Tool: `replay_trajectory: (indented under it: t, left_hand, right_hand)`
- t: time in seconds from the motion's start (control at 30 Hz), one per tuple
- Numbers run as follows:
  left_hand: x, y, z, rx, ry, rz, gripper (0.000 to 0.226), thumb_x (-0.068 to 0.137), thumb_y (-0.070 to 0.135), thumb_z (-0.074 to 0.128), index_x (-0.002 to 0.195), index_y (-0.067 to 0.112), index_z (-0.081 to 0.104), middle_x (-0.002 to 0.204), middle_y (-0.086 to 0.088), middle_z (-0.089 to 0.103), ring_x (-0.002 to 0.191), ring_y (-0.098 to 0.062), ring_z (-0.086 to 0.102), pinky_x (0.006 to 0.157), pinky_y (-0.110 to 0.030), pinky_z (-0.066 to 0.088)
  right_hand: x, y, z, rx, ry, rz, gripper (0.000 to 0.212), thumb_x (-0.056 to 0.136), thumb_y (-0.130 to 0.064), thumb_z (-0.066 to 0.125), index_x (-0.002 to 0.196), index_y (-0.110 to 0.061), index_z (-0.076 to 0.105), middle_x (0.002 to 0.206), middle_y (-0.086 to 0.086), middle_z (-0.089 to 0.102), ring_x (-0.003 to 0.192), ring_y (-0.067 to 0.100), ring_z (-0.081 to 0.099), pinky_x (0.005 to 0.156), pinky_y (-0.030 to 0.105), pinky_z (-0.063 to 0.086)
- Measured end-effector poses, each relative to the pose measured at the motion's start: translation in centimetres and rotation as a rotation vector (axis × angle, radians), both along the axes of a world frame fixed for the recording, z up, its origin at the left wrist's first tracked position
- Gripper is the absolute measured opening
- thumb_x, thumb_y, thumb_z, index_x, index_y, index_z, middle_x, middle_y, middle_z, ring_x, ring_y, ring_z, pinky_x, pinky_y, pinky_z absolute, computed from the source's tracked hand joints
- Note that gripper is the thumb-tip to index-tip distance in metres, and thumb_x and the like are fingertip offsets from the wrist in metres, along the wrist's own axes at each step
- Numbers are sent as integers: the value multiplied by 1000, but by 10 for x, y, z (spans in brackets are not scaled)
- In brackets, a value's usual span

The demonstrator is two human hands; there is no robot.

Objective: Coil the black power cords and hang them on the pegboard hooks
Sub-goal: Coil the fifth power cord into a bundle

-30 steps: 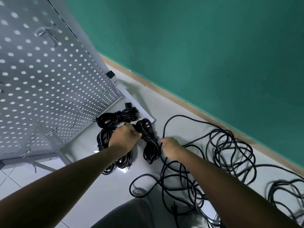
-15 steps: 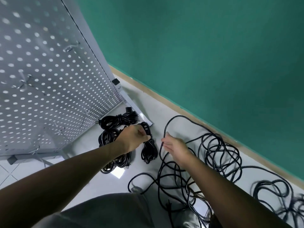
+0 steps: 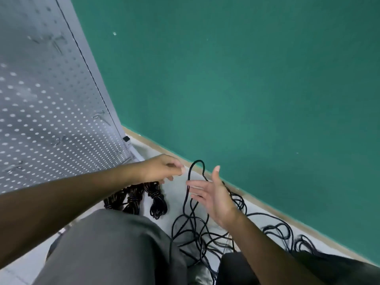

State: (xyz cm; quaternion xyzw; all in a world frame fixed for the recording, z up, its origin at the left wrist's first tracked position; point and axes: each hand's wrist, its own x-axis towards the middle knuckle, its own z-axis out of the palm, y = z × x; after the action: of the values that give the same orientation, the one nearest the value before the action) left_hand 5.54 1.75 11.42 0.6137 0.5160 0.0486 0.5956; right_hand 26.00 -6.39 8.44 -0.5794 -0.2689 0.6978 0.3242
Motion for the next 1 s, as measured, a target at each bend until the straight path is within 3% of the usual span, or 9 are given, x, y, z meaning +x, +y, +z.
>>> replay_trajectory:
  t: [0.2,0.37,0.47,0.53,0.67,0.83,0.9,1.0]
  left_hand:
    - [28,-30,89,57,-81,-32,33,104,40,57,123,17,68,117,5,73,107,-18,71,90,-35,58]
    - [52,-76,139,124,-100,137,29,101,31,64,112,4,70,111,-7,73,104,-26,70,86,-36,56]
    - [64,-104,165,51,-260,189,26,102,31,63,104,7,72,103,-8,75,94,-23,72,88,-36,56]
    - [75,-120,185,52,-375,253,17,101,25,65,100,11,74,96,-4,76,91,-18,70,91,-38,56]
    - [96,-150,234,233,-422,301,11,98,14,67,92,13,77,91,3,75,91,-14,65,89,-37,55]
    - [101,-191,318,417,-473,260,12,98,12,66,89,13,73,84,13,74,85,-6,64,76,-25,54]
    - [95,-206,354,492,-471,223,12,97,14,68,86,15,73,77,15,72,83,-6,63,77,-28,54]
    - [90,-226,405,568,-504,177,12,99,16,68,88,14,73,85,7,73,83,-4,64,81,-32,59]
  right_hand:
    - [19,-47,84,130,-19,33,105,87,-77,7,118,-2,73,124,2,73,124,20,62,107,35,46]
    - [33,-88,149,286,39,14,104,93,-73,2,123,0,70,129,8,71,125,21,62,110,38,45]
    - [40,-111,183,374,70,10,103,94,-72,3,125,3,67,129,12,70,127,24,61,111,39,45]
    - [44,-124,205,428,78,-2,100,93,-71,8,125,4,67,129,12,70,126,24,62,109,39,47]
    - [56,-154,250,554,0,-61,85,92,-65,25,116,5,69,123,15,72,118,25,67,103,40,53]
    - [80,-188,319,752,-170,-352,52,86,-56,49,100,-9,66,109,11,76,109,24,68,93,40,55]
    - [84,-201,352,841,-256,-364,49,86,-57,55,106,-14,66,116,4,73,113,17,65,98,39,52]
    - [84,-217,400,934,-361,-269,59,88,-64,63,128,-21,59,132,-9,63,120,-2,58,113,33,42]
